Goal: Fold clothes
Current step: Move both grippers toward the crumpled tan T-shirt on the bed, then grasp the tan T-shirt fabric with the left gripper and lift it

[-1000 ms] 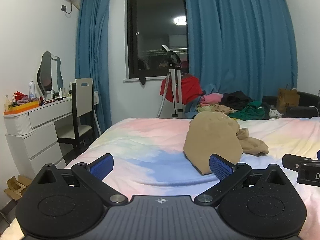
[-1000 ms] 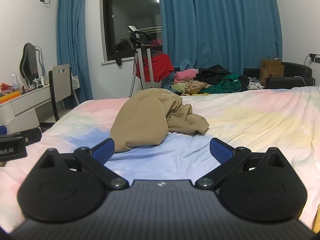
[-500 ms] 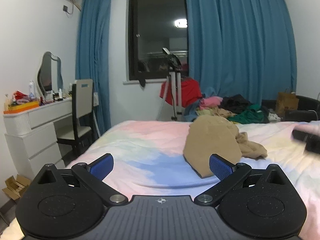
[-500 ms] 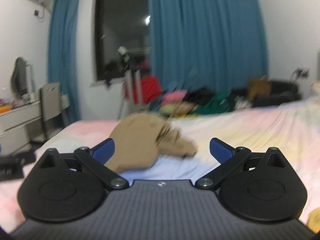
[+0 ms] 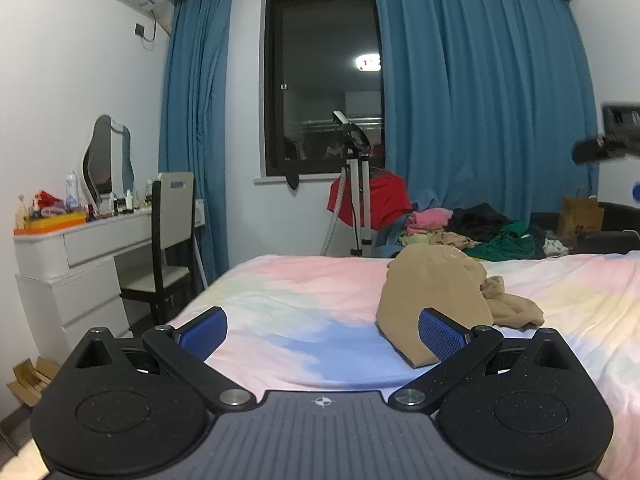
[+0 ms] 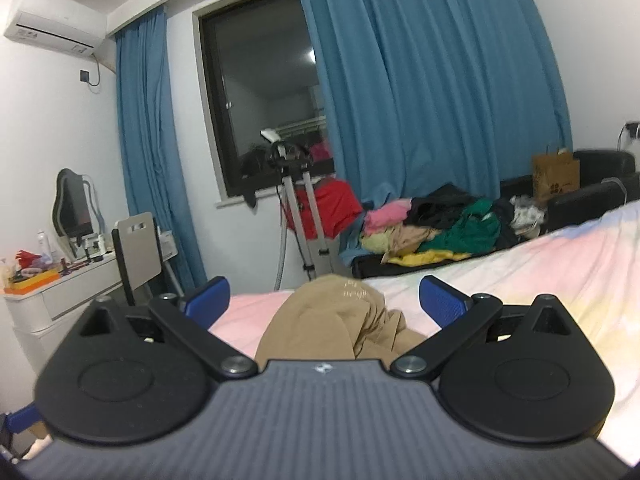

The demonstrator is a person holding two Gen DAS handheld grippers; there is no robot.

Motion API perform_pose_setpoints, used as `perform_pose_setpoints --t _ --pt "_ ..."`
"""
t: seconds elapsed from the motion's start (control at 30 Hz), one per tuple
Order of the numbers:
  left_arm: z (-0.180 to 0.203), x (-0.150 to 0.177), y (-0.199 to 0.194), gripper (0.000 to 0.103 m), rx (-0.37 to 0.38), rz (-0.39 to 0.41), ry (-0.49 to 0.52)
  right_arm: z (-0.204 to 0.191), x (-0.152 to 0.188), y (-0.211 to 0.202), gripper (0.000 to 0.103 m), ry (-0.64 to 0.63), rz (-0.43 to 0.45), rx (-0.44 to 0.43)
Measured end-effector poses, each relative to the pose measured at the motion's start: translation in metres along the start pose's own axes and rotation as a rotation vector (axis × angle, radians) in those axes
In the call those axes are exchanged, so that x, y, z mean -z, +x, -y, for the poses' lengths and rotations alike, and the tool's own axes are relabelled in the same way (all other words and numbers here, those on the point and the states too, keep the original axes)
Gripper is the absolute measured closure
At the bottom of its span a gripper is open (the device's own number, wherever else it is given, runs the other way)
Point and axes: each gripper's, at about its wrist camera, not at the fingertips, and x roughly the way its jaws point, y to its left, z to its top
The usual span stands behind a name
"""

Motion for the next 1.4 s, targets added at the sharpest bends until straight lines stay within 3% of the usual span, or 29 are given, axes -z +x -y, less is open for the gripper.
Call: perform_pose_setpoints --t 0.27,0.5,0.63,0.9,1.23,1.4 --pt "0.01 0.011 0.027 0.001 0.043 -0.072 -0.01 0.019 0.045 -0.006 0.0 0.028 -0.062 0.049" --pt "0.046 0.017 0.083 0.001 0.146 -0.183 0.033 0.028 0.034 -0.017 0.0 0.014 0.029 0.084" --pt "0.067 0.021 0.118 0.001 0.189 -0.207 0.072 0.034 0.035 -0.01 0.0 -0.013 0.007 0.107" --pt "0.126 0.022 0.212 0.001 0.309 -0.274 0.119 0.054 0.04 0.004 0.0 0.052 -0.005 0.14" --pt "0.203 0.011 0.316 0.001 0.316 -0.318 0.113 0.085 0.059 0.039 0.0 0.134 -0.065 0.214" --pt "0.222 0.003 0.36 0.001 0.253 -0.336 0.081 0.097 0.071 0.06 0.0 0.178 -0.094 0.226"
